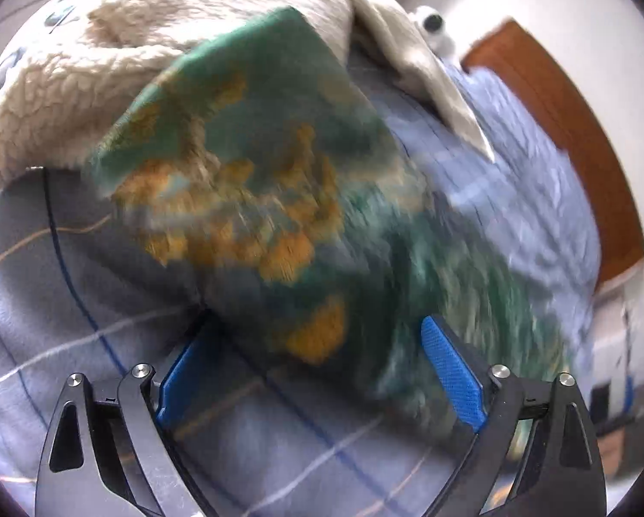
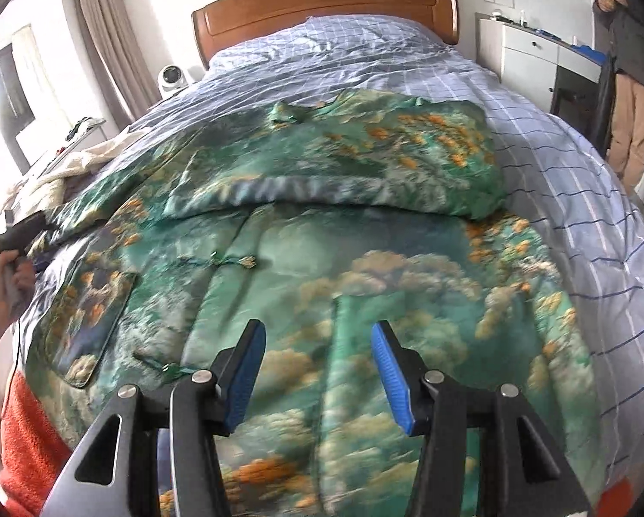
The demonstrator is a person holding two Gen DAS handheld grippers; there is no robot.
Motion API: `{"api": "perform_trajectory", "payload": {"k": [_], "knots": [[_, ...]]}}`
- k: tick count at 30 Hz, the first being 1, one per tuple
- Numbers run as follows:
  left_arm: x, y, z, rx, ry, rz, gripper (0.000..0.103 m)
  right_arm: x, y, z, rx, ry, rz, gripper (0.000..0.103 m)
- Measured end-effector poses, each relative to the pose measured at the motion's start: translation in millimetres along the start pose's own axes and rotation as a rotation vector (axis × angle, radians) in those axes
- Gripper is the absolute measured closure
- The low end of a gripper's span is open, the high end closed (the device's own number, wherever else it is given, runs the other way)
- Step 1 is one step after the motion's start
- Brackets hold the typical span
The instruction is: Fold large clothes
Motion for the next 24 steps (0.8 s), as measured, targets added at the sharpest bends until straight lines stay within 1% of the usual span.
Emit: {"api": "perform_trajectory", "payload": {"k": [1, 2, 3, 4, 5, 7, 8, 10, 12, 13, 15, 16, 17, 19, 20, 21, 22, 23, 24], "knots": [[-2, 0, 3, -0.02, 0.009, 0.004, 0.04, 3, 0, -3, 0.003, 0.002, 0.006, 0.05], [-6, 1, 3, -0.02, -0.001, 0.0, 0.064, 6, 0, -5, 0.007, 0.002, 0.011, 0.05], [-10, 1, 3, -0.018, -0.023, 0.026, 0.092, 7, 0, -9, 0.012, 0.0, 0.013, 0.05], [-17, 10, 4, -0.047, -0.059, 0.057, 0.093, 8, 1, -12, 0.016, -0.005, 0.015, 0.05], [-26, 19, 5, -0.088, -0.099, 0.065, 0.094, 8, 1, -15, 0.02, -0.014, 0.016, 0.05], [-66, 45, 7, -0.188, -0.271, 0.079, 0.095, 6, 3, -21, 0.021, -0.039, 0.019, 0.05], [-93, 60, 4, -0.236, -0.376, 0.064, 0.095, 5, 5, -22, 0.017, -0.051, 0.022, 0.05], [-161, 95, -13, -0.33, -0.597, -0.021, 0.095, 1, 9, -23, 0.01, -0.076, 0.028, 0.05], [-212, 125, -35, -0.397, -0.744, -0.105, 0.095, -3, 12, -20, -0.001, -0.095, 0.032, 0.05], [-244, 143, -58, -0.428, -0.832, -0.169, 0.095, -5, 13, -18, -0.009, -0.101, 0.032, 0.05], [-277, 165, -90, -0.462, -0.94, -0.248, 0.095, -10, 16, -12, -0.033, -0.117, 0.027, 0.05], [-302, 176, -122, -0.475, -1.023, -0.307, 0.095, -14, 19, -9, -0.049, -0.133, 0.024, 0.05], [-315, 180, -142, -0.479, -1.078, -0.338, 0.095, -16, 21, -8, -0.055, -0.142, 0.023, 0.05], [-337, 183, -199, -0.469, -1.211, -0.394, 0.094, -23, 26, -8, -0.068, -0.166, 0.015, 0.05], [-342, 180, -217, -0.453, -1.252, -0.406, 0.094, -25, 28, -9, -0.07, -0.173, 0.012, 0.05], [-346, 171, -246, -0.413, -1.303, -0.42, 0.091, -29, 30, -12, -0.069, -0.179, 0.007, 0.05], [-345, 159, -273, -0.352, -1.344, -0.428, 0.082, -32, 32, -14, -0.068, -0.18, 0.002, 0.05], [-345, 148, -286, -0.311, -1.362, -0.429, 0.078, -35, 34, -16, -0.065, -0.18, -0.004, 0.05], [-339, 136, -306, -0.257, -1.378, -0.433, 0.064, -39, 35, -19, -0.063, -0.182, -0.013, 0.05]]}}
Point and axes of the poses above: each gripper's, at about its wrist camera, not at the fingertips, and y roughly against the way its jaws point, x to its left, z to its top, the point moved 7 cm from there along -y, roughly the way its jaws point, and after that the axes turned 10 degrees about -x, right-handed, at the moved point
